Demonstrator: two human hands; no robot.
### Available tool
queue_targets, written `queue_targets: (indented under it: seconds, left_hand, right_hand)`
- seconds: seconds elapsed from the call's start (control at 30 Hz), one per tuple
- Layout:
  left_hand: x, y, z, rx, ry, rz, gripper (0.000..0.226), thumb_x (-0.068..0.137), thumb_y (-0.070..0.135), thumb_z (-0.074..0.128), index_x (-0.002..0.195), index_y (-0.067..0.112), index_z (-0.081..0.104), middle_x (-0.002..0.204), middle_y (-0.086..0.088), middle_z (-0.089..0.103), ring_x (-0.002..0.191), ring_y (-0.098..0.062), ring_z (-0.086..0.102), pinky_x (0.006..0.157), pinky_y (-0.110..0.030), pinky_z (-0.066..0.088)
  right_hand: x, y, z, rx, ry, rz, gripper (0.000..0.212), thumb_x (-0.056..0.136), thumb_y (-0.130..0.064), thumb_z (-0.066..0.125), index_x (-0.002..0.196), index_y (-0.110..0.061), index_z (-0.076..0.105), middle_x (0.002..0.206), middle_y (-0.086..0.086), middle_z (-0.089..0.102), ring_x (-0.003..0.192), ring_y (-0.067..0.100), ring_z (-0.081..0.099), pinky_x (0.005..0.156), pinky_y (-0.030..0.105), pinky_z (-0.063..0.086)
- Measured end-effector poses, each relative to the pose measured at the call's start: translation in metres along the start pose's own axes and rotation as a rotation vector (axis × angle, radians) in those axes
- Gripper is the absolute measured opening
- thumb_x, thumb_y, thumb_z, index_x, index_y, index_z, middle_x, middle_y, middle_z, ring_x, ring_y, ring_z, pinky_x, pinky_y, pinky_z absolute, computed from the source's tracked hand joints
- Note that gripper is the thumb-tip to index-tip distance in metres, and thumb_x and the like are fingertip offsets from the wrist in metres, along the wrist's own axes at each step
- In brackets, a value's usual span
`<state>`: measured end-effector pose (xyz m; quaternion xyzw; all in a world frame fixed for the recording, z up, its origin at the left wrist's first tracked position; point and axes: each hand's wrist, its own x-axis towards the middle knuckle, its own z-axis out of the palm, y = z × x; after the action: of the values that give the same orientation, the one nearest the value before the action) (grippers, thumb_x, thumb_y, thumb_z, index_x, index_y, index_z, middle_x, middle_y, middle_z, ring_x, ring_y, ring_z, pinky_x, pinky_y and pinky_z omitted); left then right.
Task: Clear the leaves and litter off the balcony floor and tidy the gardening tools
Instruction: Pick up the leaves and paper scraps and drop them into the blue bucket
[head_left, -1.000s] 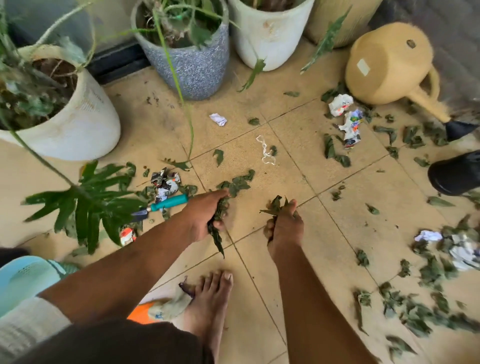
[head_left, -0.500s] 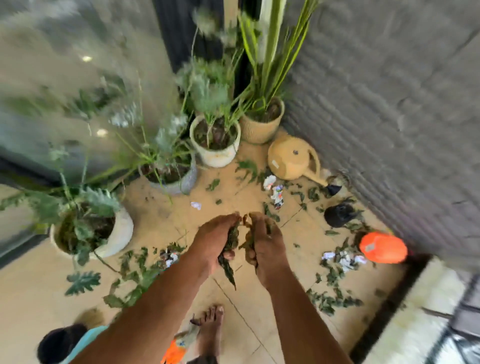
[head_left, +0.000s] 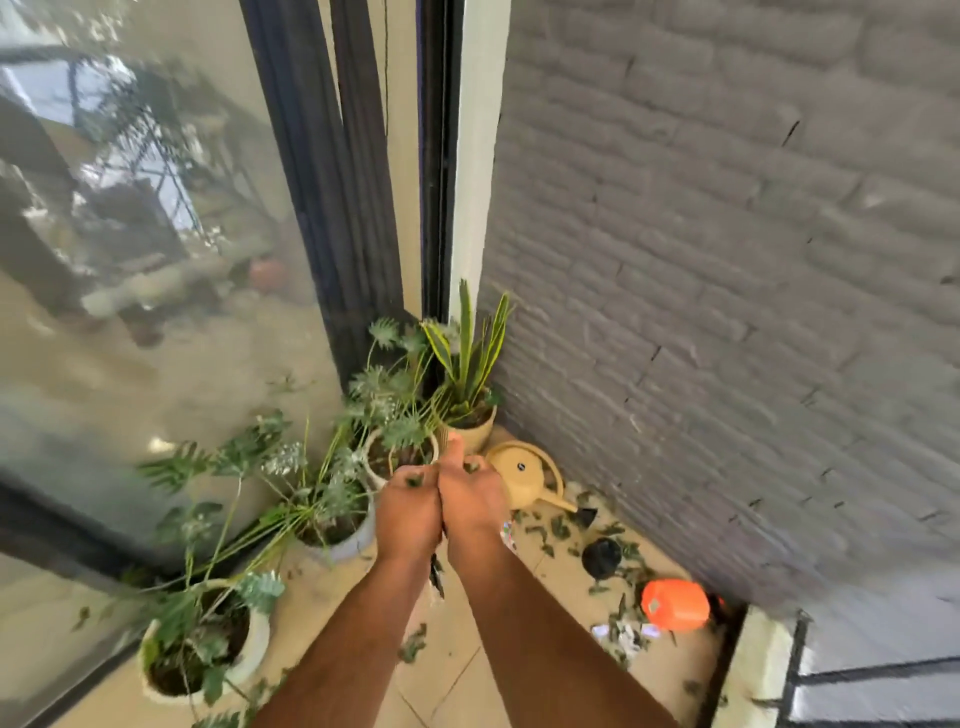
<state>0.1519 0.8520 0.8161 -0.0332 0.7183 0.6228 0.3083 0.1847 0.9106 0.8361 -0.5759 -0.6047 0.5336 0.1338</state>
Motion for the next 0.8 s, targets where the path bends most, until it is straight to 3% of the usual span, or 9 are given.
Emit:
queue_targets:
  seconds: [0.1,0.17,0.3,0.4,0.5,0.6,0.67,0.8]
  left_hand:
    - [-0.017,0.029,0.004,-0.073,0.044,0.053,0.041,0.101,0.046,0.07,0.079,0.012,0.065,0.06,-0.006,0.065,0.055,-0.024,0.058,0.056,-0.035,0.043]
    - [-0.02,0.047,0.007,-0.133,0.07,0.074,0.039,0.1,0.048,0.07,0.083,0.013,0.066,0.065,-0.008,0.063,0.06,-0.023,0.057,0.054,-0.034,0.042]
    - [-0.024,0.083,0.007,-0.267,0.047,0.021,0.034,0.099,0.047,0.072,0.088,0.016,0.068,0.075,-0.01,0.069,0.05,-0.022,0.06,0.043,-0.026,0.045]
    - [-0.019,0.103,0.006,-0.364,-0.005,0.001,0.033,0.1,0.047,0.071,0.093,0.015,0.066,0.077,-0.012,0.067,0.039,-0.021,0.053,0.034,-0.02,0.036]
    - [-0.012,0.126,0.005,-0.501,-0.076,-0.003,0.033,0.099,0.047,0.068,0.099,0.015,0.065,0.071,-0.008,0.063,0.035,-0.016,0.047,0.031,-0.017,0.031]
    - [-0.011,0.155,0.001,-0.612,-0.087,0.039,0.036,0.105,0.04,0.06,0.076,0.02,0.05,0.05,0.004,0.044,0.032,-0.008,0.033,0.03,-0.015,0.021]
    - [-0.018,0.177,-0.004,-0.68,-0.077,0.063,0.04,0.107,0.037,0.058,0.073,0.025,0.04,0.049,0.006,0.035,0.034,-0.007,0.029,0.031,-0.015,0.018]
    - [-0.019,0.21,-0.017,-0.767,-0.082,0.091,0.043,0.108,0.037,0.053,0.07,0.025,0.038,0.048,0.006,0.034,0.033,-0.007,0.028,0.028,-0.018,0.017]
  right_hand:
    - [-0.005,-0.026,-0.017,0.059,-0.034,-0.003,0.057,0.097,-0.069,0.046,0.092,-0.016,0.066,0.085,0.004,0.071,0.088,0.03,0.071,0.08,0.042,0.056]
    - [-0.006,-0.039,-0.023,0.217,-0.057,0.024,0.048,0.1,-0.055,0.051,0.088,-0.012,0.067,0.073,0.003,0.068,0.075,0.029,0.067,0.072,0.039,0.055]
    - [-0.014,-0.064,-0.032,0.512,-0.161,0.065,0.033,0.099,-0.035,0.059,0.087,-0.008,0.073,0.075,0.006,0.074,0.06,0.027,0.064,0.057,0.039,0.057]
    - [-0.012,-0.083,-0.036,0.591,-0.215,0.023,0.032,0.101,-0.032,0.06,0.077,-0.012,0.068,0.066,0.003,0.073,0.041,0.023,0.051,0.046,0.034,0.049]
    - [-0.006,-0.104,-0.035,0.635,-0.23,-0.024,0.035,0.099,-0.03,0.062,0.068,-0.014,0.064,0.063,0.004,0.07,0.041,0.023,0.047,0.043,0.031,0.041]
    - [-0.004,-0.128,-0.039,0.645,-0.275,-0.051,0.03,0.098,-0.024,0.062,0.069,-0.014,0.062,0.056,0.0,0.064,0.041,0.018,0.045,0.04,0.022,0.033]
    - [-0.004,-0.145,-0.037,0.636,-0.317,-0.057,0.026,0.096,-0.023,0.061,0.073,-0.013,0.06,0.052,0.0,0.059,0.037,0.015,0.041,0.039,0.019,0.028]
    - [-0.016,-0.181,-0.029,0.605,-0.395,-0.106,0.024,0.095,-0.026,0.059,0.075,-0.012,0.059,0.053,0.001,0.057,0.04,0.017,0.04,0.038,0.02,0.028]
